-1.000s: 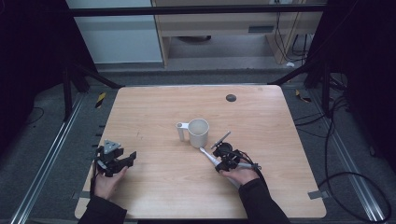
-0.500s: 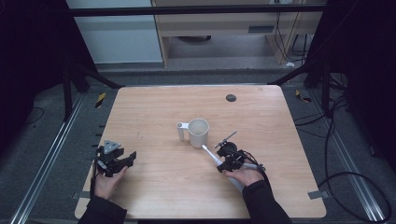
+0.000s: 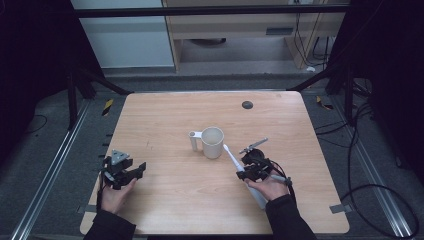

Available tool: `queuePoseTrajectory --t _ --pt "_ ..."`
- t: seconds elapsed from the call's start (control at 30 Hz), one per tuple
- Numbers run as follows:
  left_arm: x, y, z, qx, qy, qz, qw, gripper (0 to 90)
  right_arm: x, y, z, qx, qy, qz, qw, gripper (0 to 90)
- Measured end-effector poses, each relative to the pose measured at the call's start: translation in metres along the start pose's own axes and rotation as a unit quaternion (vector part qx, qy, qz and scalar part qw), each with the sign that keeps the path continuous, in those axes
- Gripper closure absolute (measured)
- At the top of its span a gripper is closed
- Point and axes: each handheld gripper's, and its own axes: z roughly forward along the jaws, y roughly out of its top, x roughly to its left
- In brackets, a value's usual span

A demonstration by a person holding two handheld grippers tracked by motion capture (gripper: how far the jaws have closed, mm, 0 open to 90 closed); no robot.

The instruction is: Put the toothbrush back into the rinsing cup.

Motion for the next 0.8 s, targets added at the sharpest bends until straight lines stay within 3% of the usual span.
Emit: queuePoseTrajectory --t 0.3,0.4,0.47,0.57,0.8 --pt "0.000 0.000 0.000 0.000 -0.001 0.000 1.0000 43.4 -0.003 0.000 -0.013 -0.041 -0.005 0.008 0.9991 67.6" --pt "0.000 0.000 0.000 -0.001 -0.001 0.000 1.0000 43.5 -0.006 0.002 -0.025 -0.074 -0.008 0.012 0.9971 67.6" --pt "0.000 0.000 0.000 -0.001 -0.001 -0.001 1.0000 43.5 -0.006 0.002 -0.028 -0.082 -0.010 0.015 0.9965 67.6" --pt "0.000 0.000 0.000 -0.002 0.000 -0.001 1.0000 43.5 -0.009 0.005 -0.038 -0.126 -0.019 0.021 0.9916 67.6" --pt "-0.001 0.000 0.000 -0.004 0.000 -0.001 1.0000 43.5 -0.010 0.012 -0.049 -0.198 -0.029 0.044 0.9788 67.6"
